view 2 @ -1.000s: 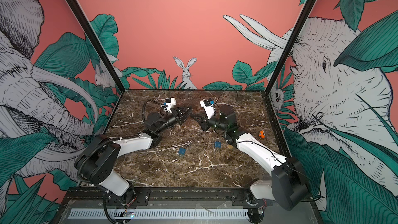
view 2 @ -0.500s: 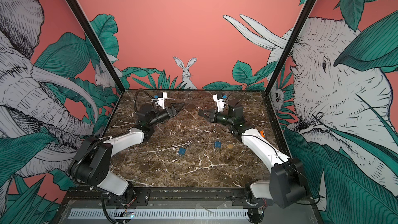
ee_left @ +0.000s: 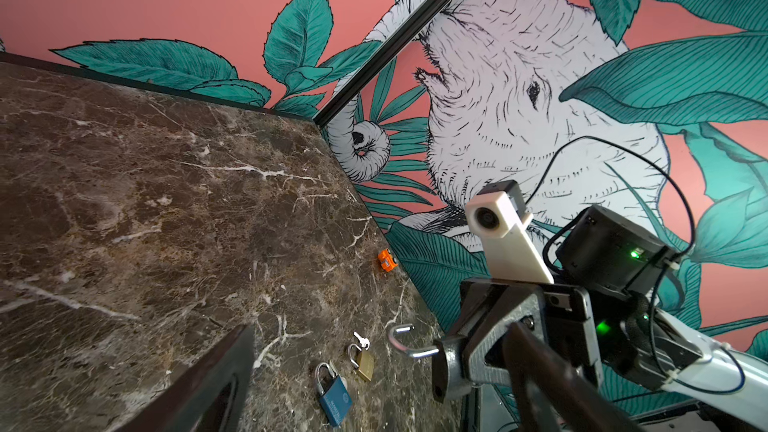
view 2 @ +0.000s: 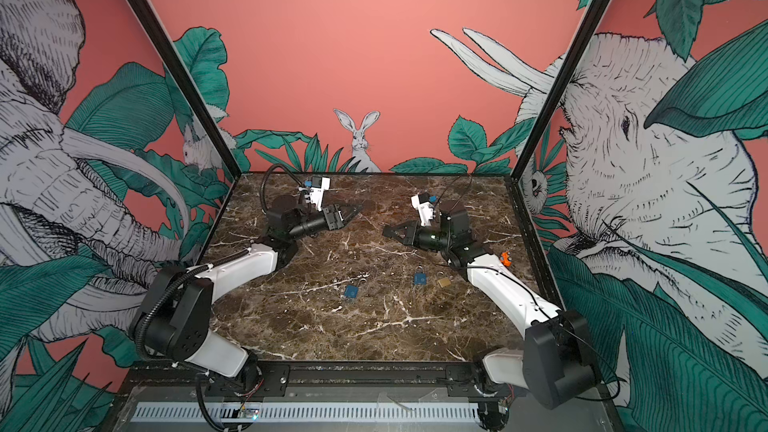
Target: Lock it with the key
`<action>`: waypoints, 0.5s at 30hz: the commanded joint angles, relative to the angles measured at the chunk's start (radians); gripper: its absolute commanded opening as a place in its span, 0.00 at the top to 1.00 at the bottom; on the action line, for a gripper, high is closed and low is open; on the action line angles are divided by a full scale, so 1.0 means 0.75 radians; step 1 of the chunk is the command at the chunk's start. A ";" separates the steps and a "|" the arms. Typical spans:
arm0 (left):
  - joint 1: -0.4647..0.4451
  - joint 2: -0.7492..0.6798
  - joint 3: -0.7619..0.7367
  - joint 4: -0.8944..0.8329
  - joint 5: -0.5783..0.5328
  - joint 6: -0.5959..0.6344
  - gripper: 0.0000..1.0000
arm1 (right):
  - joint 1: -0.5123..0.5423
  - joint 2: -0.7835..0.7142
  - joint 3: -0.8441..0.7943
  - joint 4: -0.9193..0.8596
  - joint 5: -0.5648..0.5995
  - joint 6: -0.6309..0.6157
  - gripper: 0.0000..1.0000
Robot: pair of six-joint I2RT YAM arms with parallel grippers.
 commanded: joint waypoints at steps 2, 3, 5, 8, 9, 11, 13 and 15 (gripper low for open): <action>-0.002 -0.061 0.019 -0.073 0.059 0.108 0.06 | -0.006 -0.007 0.025 0.003 -0.089 0.065 1.00; -0.002 -0.060 0.026 -0.082 0.067 0.119 0.06 | -0.006 0.006 0.027 0.013 -0.116 0.081 1.00; -0.006 -0.057 0.036 -0.088 0.080 0.130 0.07 | -0.006 0.019 0.019 0.053 -0.153 0.104 1.00; -0.025 -0.049 0.067 -0.142 0.112 0.163 0.09 | -0.006 0.032 0.008 0.108 -0.196 0.135 1.00; -0.038 -0.047 0.075 -0.175 0.118 0.188 0.09 | -0.006 0.036 0.004 0.124 -0.212 0.152 1.00; -0.062 -0.037 0.088 -0.219 0.120 0.230 0.10 | -0.006 0.047 0.000 0.141 -0.219 0.184 1.00; -0.079 -0.020 0.099 -0.233 0.124 0.251 0.10 | -0.006 0.067 0.006 0.153 -0.246 0.207 1.00; -0.092 0.001 0.113 -0.230 0.138 0.256 0.12 | -0.006 0.081 0.013 0.166 -0.265 0.225 1.00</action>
